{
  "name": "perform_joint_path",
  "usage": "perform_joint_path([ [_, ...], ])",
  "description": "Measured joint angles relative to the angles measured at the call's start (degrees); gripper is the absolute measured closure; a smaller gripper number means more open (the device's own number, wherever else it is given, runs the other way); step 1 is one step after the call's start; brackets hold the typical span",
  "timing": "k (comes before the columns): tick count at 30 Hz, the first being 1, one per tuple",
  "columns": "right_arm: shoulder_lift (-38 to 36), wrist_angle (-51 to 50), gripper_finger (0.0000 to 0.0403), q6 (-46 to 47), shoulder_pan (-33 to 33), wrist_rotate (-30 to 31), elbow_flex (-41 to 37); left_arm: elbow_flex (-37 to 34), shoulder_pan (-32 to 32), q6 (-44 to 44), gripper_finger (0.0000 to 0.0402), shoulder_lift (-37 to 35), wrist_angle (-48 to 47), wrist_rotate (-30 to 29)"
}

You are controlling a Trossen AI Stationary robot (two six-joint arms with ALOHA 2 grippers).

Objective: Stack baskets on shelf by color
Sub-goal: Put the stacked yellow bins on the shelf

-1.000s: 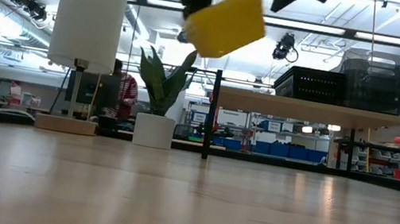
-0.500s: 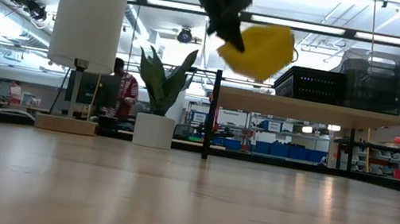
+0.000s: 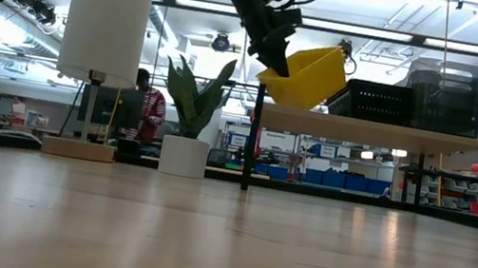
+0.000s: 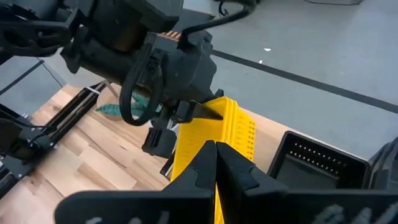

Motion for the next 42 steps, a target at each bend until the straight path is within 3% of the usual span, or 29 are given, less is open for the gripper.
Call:
perform_joint_path([
  [9, 0.0, 2.7, 0.0396, -2.1, -0.3, 1.2, 0.0, 0.0, -0.2, 0.0, 0.0212, 0.0, 3.6, 0.0],
  [13, 0.0, 2.1, 0.0396, -2.2, -0.3, 1.3, 0.0, 0.0, -0.5, -1.7, 0.0183, -0.5, 2.3, 1.7],
  [21, 0.0, 2.1, 0.0396, -3.8, -1.7, 1.3, 0.0, 4.2, -3.8, -3.9, 0.0216, -1.7, -8.1, 10.9],
  [29, 0.0, 2.8, 0.0396, -4.9, -2.9, 0.7, 0.0, 4.2, -6.9, -4.0, 0.0264, 1.0, -6.2, 10.6],
  [31, 0.0, 3.0, 0.0396, -5.1, -2.9, 0.6, 0.0, 4.2, -7.3, -3.9, 0.0274, 2.1, -5.4, 9.3],
  [36, 0.0, 3.7, 0.0396, -5.1, -2.9, -0.3, 0.0, 4.2, -6.9, -3.3, 0.0288, 5.1, -4.0, -1.4],
  [42, -0.1, 4.3, 0.0396, -5.1, -2.7, -0.6, 0.0, 4.3, -5.7, -2.7, 0.0290, 6.6, -1.9, -5.6],
])
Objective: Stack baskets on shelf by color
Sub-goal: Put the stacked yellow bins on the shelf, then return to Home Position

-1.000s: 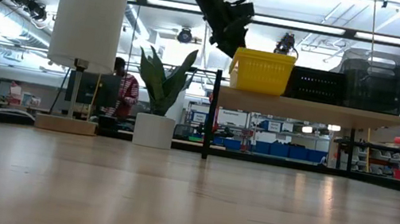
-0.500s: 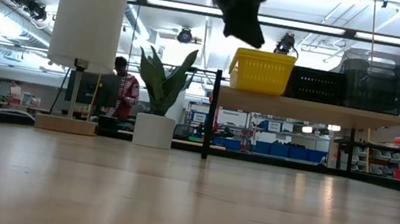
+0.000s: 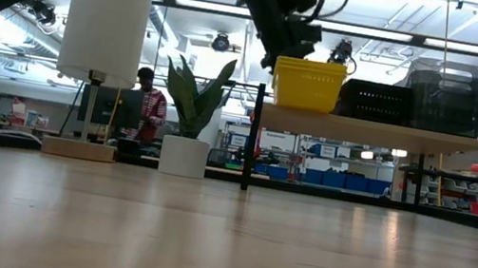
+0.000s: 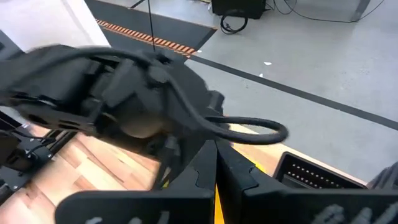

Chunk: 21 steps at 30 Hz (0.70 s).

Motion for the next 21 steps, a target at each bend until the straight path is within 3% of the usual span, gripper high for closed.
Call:
perform_joint_path([
  [12, 0.0, 1.1, 0.0396, -0.1, 0.4, -0.6, 0.0, -0.1, 4.5, 0.1, 0.0297, 0.2, 2.9, -2.0],
  [21, -0.6, 1.2, 0.0397, -2.5, -0.5, -2.0, 0.0, 1.5, 4.3, -0.5, 0.0318, -2.7, 1.3, 8.4],
])
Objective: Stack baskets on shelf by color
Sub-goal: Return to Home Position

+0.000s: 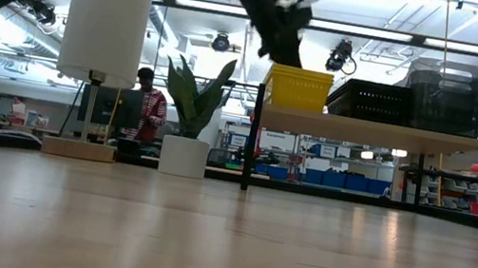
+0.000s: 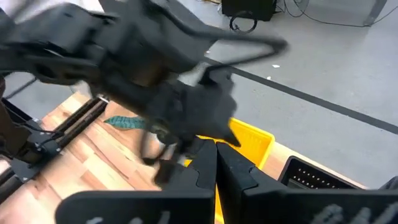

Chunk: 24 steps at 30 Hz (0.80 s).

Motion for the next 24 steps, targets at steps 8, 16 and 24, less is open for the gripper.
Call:
perform_joint_path([
  [8, -4.9, 0.0, 0.0400, -4.2, 1.5, 1.0, -2.8, -0.3, 0.1, 0.2, 0.0352, -8.4, 0.3, 6.8],
  [16, -12.3, 11.1, 0.0401, -3.3, 6.9, -1.7, -18.8, -0.3, 0.0, 0.6, 0.0386, -13.2, -1.9, 9.5],
  [24, -23.4, 35.3, 0.0401, -4.9, 10.6, -10.0, -40.3, -0.4, -1.2, 0.9, 0.0389, -18.0, -7.0, 11.1],
])
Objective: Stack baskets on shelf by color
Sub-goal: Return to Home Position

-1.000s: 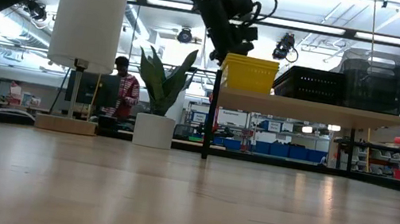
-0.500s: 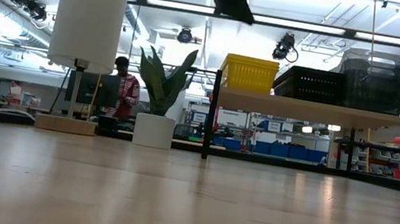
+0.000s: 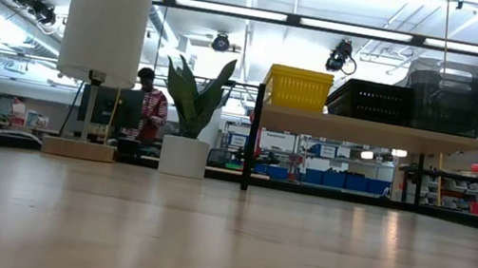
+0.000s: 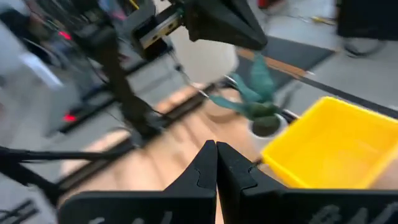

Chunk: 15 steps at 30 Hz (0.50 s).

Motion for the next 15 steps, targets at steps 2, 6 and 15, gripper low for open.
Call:
perform_joint_path([
  [2, -3.4, 6.3, 0.0401, 0.0, 0.6, -0.7, -5.7, 0.0, -0.5, 0.7, 0.0390, -1.3, -1.1, 0.3],
  [6, -10.3, 18.1, 0.0401, 0.0, 1.3, -1.6, -15.9, 0.0, -1.7, 1.6, 0.0391, -3.0, -2.4, 0.6],
  [15, -23.2, 34.5, 0.0396, 0.1, 2.6, -1.8, -33.6, 0.0, -3.7, 2.5, 0.0392, -3.2, -10.6, 1.7],
])
